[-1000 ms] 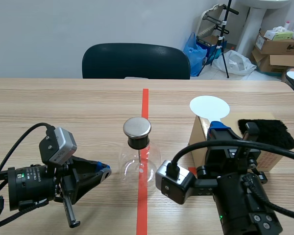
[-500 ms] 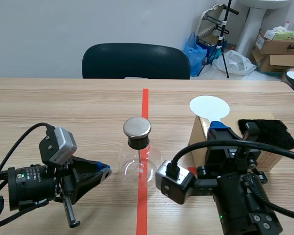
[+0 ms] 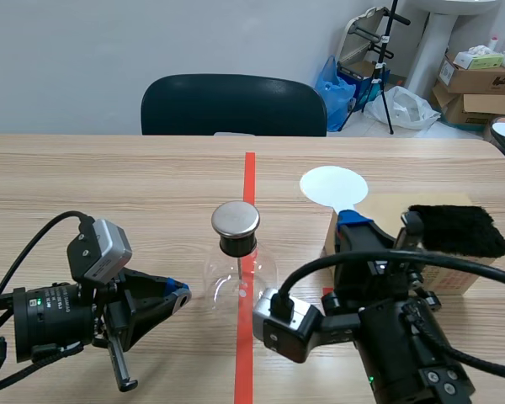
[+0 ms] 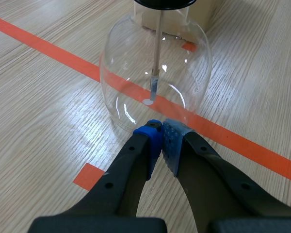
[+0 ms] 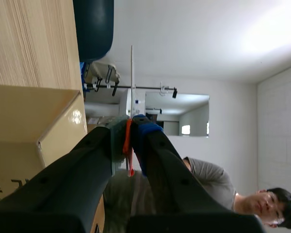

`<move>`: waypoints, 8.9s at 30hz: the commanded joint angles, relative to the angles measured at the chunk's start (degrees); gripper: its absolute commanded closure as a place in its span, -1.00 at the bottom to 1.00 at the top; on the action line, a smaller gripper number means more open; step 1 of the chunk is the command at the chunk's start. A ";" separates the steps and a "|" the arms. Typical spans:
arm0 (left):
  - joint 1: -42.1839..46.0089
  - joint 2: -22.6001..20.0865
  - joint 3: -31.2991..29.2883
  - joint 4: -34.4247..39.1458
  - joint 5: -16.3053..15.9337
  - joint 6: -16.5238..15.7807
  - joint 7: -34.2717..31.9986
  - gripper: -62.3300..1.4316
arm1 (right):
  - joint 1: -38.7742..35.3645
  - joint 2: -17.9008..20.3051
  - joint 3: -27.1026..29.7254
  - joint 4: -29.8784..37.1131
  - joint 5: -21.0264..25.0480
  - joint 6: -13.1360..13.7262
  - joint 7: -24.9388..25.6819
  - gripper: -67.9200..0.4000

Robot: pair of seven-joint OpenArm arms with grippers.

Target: Do the electroscope experiment

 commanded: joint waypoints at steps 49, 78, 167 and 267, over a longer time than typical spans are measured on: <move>-0.04 0.26 -0.11 0.81 -0.61 -0.24 -0.83 0.83 | 0.37 0.28 0.33 0.52 -0.06 -0.63 22.47 0.96; -0.04 0.26 -0.11 0.81 -0.61 -0.24 -0.83 0.83 | 0.37 0.28 0.33 0.52 -0.06 -0.63 22.47 0.96; -0.04 0.24 -0.17 0.81 -0.61 -0.07 -0.81 0.83 | 0.37 0.28 0.33 0.52 -0.06 -0.63 0.20 0.96; -0.02 0.24 -0.17 0.81 -0.61 -0.07 -0.83 0.83 | 0.37 0.28 0.44 0.52 -0.06 -0.63 14.45 0.96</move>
